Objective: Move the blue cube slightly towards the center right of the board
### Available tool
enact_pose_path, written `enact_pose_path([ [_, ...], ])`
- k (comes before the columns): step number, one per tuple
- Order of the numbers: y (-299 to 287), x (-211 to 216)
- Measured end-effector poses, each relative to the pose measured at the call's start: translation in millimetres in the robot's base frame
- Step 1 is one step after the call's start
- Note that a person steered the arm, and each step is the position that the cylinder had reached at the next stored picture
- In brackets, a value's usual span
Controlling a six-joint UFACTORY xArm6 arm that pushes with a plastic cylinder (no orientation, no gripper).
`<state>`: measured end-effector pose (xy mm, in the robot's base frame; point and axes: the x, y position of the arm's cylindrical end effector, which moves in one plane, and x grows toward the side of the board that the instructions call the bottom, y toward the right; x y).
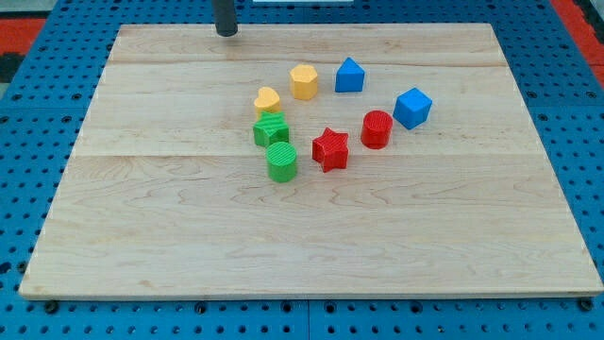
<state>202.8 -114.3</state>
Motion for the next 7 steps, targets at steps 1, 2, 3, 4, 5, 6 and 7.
enact_pose_path([
  [1, 0, 0],
  [2, 1, 0],
  [3, 14, -2],
  [4, 30, 1],
  [5, 44, 6],
  [6, 101, 5],
  [7, 137, 3],
])
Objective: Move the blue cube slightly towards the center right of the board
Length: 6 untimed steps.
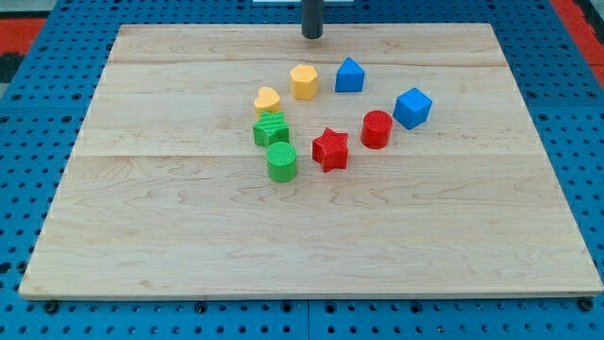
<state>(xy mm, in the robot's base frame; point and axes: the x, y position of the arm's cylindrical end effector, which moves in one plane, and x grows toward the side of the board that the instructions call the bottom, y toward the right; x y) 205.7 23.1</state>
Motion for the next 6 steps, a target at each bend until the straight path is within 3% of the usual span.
enact_pose_path([
  [3, 29, -13],
  [4, 50, 8],
  [5, 89, 67],
  [6, 92, 152],
])
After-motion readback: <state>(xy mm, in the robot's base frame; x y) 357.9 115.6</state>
